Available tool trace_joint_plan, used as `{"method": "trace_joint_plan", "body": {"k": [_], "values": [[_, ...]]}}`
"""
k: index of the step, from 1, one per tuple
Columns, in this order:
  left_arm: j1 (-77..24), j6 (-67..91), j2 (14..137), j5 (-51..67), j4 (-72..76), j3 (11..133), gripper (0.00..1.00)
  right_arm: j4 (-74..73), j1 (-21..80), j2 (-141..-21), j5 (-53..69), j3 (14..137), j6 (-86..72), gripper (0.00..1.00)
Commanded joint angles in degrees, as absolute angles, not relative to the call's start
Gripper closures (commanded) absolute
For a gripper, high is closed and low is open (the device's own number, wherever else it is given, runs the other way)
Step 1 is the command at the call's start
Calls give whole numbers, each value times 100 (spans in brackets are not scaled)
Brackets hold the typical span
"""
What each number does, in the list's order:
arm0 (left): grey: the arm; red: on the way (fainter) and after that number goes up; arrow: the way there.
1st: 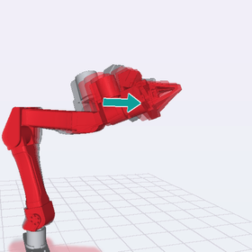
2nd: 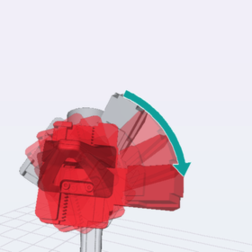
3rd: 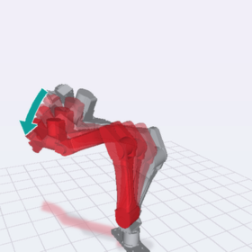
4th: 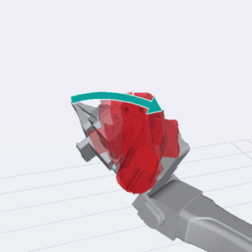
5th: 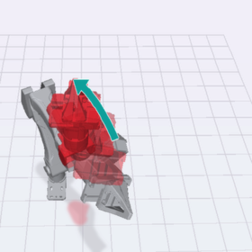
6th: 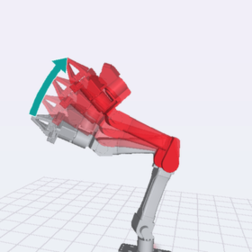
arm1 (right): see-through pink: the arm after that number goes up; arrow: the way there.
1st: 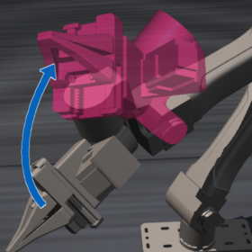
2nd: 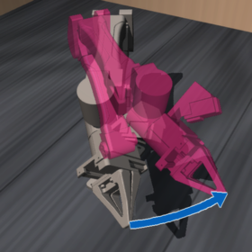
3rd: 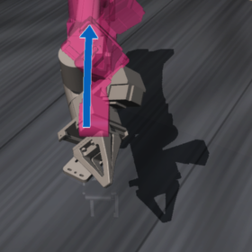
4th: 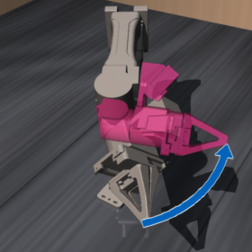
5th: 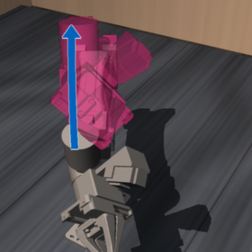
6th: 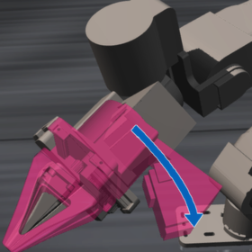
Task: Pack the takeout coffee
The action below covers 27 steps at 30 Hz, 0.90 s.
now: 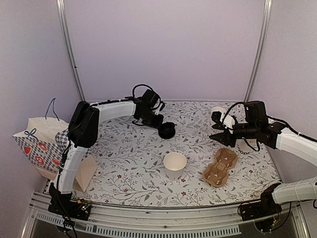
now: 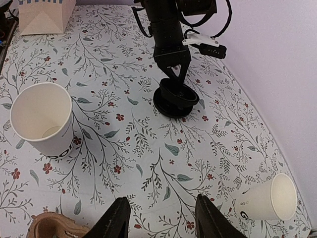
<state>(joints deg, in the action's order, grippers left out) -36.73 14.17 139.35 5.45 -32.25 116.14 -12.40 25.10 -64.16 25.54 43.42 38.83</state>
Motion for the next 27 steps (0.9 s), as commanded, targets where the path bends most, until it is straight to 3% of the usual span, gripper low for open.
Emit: {"method": "trace_joint_plan", "body": {"k": [1,10,16,23,27], "values": [[-3656,1362,13368,577,-3207,11575,92,-1252,2492,-6455,2509,4280,3919,52],[-3685,1604,12277,1578,-2501,10881,92,-1202,2488,-6308,2532,4556,3681,52],[-3881,1975,11471,2362,-1613,10304,93,-2065,2498,-6594,3209,6035,3290,37],[-4045,2976,10319,2794,627,8872,95,-3004,2732,-7314,4020,7682,2874,2],[-4052,3991,9807,2841,2531,7749,94,-2865,2935,-7560,4085,8136,2490,1]]}}
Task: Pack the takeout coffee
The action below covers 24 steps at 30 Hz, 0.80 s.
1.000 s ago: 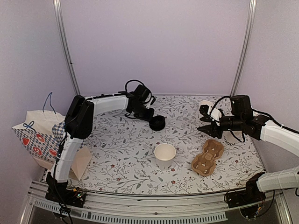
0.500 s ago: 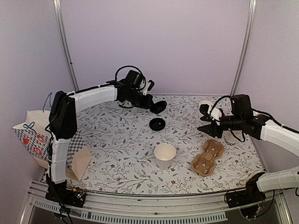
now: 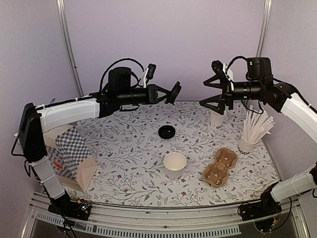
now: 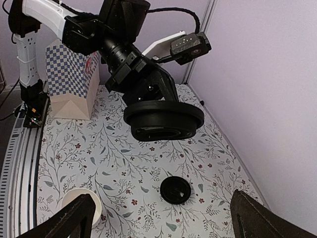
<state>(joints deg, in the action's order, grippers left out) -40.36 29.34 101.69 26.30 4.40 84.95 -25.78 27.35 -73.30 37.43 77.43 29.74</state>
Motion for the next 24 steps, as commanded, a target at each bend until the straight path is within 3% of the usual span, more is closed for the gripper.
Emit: {"method": "trace_joint_plan", "body": {"k": [1,12,24], "values": [[-4061,4128,9744,2873,2798,7592,94,-2809,3009,-7612,4043,8232,2372,1],[-4164,4647,9545,2709,3723,7126,95,-2671,3939,-8402,3216,9177,1900,1],[-4252,4892,9515,2665,4051,7027,94,-2516,4077,-8962,2784,9797,1260,1]]}}
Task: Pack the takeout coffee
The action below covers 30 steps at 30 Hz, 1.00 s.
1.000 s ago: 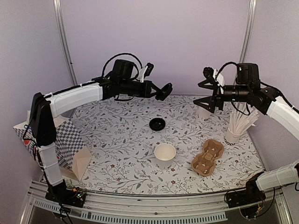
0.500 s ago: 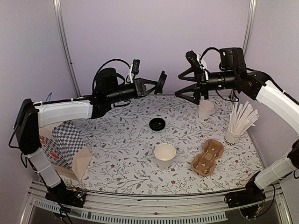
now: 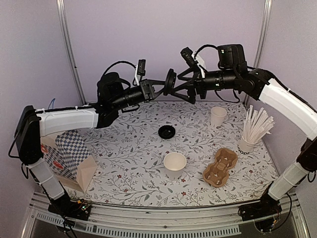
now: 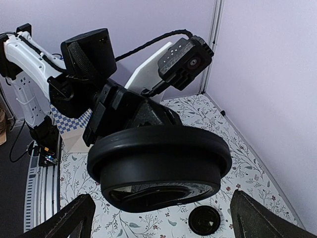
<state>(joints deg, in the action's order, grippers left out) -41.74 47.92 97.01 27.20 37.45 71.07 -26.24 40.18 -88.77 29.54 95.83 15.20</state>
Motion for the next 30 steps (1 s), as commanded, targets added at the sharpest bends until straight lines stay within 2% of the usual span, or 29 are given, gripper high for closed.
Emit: {"method": "trace_joint_plan", "body": {"k": [1,13,22,24,27,30], "values": [[-4256,4901,9517,2670,4059,7031,95,-2510,4085,-8984,2790,9807,1238,1],[-4299,4910,9585,2683,4058,7057,94,-2419,4104,-9044,2949,9885,1066,9],[-4333,4909,9666,2692,4011,7086,92,-2443,4103,-9079,2911,9879,1062,27],[-4335,4874,9652,2656,3932,7069,86,-2450,4104,-9079,2880,9856,1095,30],[-4333,4792,9578,2475,3639,7026,63,-2465,4104,-9040,2775,9744,1154,30],[-4318,4608,9385,2258,3281,6861,50,-2509,4081,-8909,2576,9540,1349,31]]}}
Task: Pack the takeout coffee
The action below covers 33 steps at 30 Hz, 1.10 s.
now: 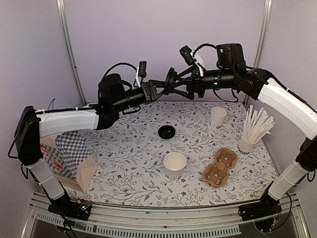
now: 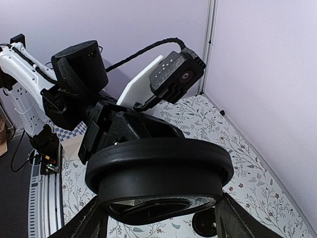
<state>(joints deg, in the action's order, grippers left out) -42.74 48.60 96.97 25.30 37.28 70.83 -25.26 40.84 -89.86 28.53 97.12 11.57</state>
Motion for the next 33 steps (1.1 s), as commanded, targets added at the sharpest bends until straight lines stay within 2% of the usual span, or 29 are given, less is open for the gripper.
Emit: {"method": "trace_joint_plan", "body": {"k": [1,4,11,17,23,33], "values": [[-4310,4548,9292,2186,3148,6774,47,-2513,4060,-8859,2526,9433,1425,32],[-4290,4288,8972,1976,2788,6453,38,-2526,3979,-8616,2456,9105,1715,33],[-4247,3609,8157,1273,1802,5778,36,-3657,3964,-8507,2704,9075,3135,34],[-4217,3135,7658,878,1128,5548,35,-5395,4047,-9124,2673,9749,4311,35],[-4199,3019,7401,691,897,5324,34,-6783,4513,-9911,2068,10343,4880,35],[-4192,2966,7213,686,962,4980,33,-7652,5246,-11051,977,10604,4884,36]]}}
